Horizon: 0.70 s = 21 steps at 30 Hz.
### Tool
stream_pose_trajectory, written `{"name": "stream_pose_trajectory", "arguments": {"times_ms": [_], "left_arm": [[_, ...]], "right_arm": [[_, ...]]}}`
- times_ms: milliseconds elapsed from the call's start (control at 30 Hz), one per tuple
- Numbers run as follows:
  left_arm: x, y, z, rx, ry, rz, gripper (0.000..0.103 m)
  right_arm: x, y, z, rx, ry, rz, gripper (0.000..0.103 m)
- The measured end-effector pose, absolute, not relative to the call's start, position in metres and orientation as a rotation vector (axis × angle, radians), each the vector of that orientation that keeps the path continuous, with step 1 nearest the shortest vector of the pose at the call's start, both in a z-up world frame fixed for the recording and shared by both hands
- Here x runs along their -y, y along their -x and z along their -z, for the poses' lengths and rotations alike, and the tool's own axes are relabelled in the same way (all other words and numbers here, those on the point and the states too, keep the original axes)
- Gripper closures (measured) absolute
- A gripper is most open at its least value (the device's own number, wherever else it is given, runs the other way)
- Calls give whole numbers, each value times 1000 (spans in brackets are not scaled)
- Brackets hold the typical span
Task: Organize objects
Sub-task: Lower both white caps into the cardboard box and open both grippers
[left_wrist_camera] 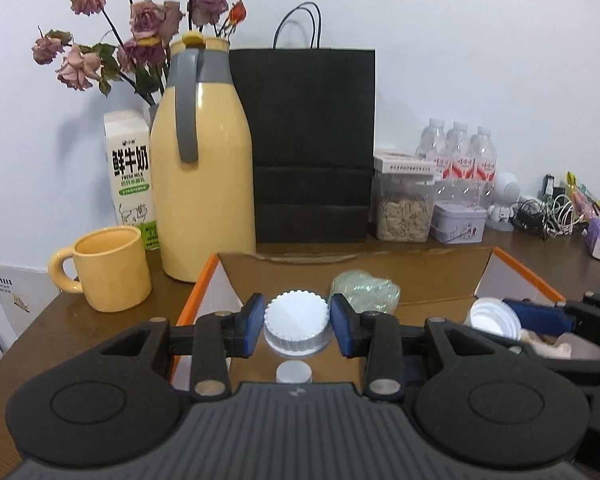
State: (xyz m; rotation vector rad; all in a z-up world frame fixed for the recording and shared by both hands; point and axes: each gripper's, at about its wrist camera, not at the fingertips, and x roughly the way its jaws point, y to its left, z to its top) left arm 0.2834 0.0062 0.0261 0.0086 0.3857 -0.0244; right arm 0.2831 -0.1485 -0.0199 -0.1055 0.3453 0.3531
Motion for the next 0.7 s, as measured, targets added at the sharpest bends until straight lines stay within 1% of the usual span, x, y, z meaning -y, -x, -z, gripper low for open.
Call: {"name": "stream_pose_trajectory", "arguments": {"times_ms": [200, 233, 267, 300, 333, 367, 400, 433, 467, 700], "left_arm": [[-4, -278, -20, -384, -17, 40, 64], [-4, -278, -20, -378, -17, 37, 54], [-4, -276, -20, -373, -14, 31, 43], [-5, -275, -20, -366, -7, 19, 14], [-5, -273, -21, -353, 2, 10, 0], [-6, -270, -21, -329, 10, 5, 0], [-7, -268, -22, -320, 16, 11, 0], [-8, -268, -24, -318, 22, 16, 0], [-8, -267, -24, -316, 25, 16, 0], [-10, -269, -23, -330, 34, 2, 0]], "right_arm": [[148, -278, 19, -342, 105, -358, 64], [148, -277, 19, -339, 101, -352, 64], [149, -276, 19, -335, 97, -346, 60], [150, -275, 19, -336, 95, -338, 48], [151, -274, 20, -334, 91, -334, 39], [152, -273, 20, -328, 88, -328, 23], [152, -270, 20, -315, 87, -316, 11], [153, -269, 19, -302, 86, -307, 7], [154, -267, 19, -290, 84, -298, 5], [158, -267, 16, -287, 68, -285, 4]]}}
